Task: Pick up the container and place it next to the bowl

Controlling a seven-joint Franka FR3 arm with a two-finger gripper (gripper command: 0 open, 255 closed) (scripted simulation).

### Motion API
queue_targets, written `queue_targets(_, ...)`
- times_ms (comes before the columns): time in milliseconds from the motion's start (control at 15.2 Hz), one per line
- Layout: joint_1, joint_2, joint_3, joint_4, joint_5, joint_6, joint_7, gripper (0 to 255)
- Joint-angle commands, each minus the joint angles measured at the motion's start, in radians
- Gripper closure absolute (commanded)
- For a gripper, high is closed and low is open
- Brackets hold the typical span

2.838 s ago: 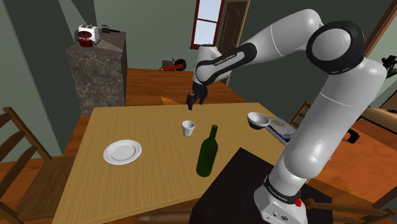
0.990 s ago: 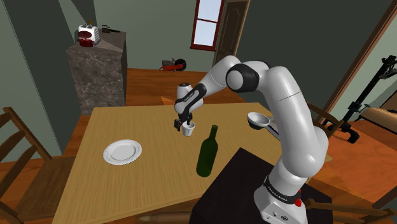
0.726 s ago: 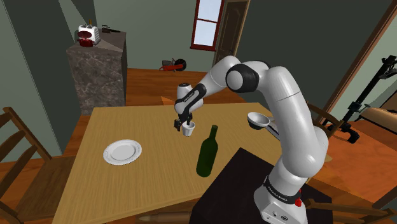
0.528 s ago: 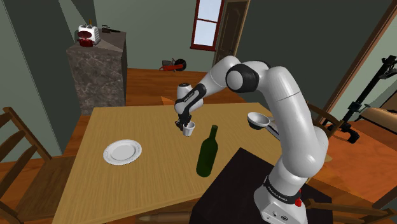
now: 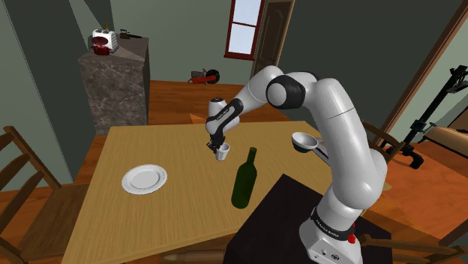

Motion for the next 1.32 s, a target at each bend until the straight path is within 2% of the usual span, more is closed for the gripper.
queue_targets(0, 0.0, -0.01, 0.0, -0.004, 0.0, -0.007, -0.001, 255)
queue_targets(1254, 0.005, -0.201, -0.003, -0.037, 0.0, -0.165, -0.02, 255)
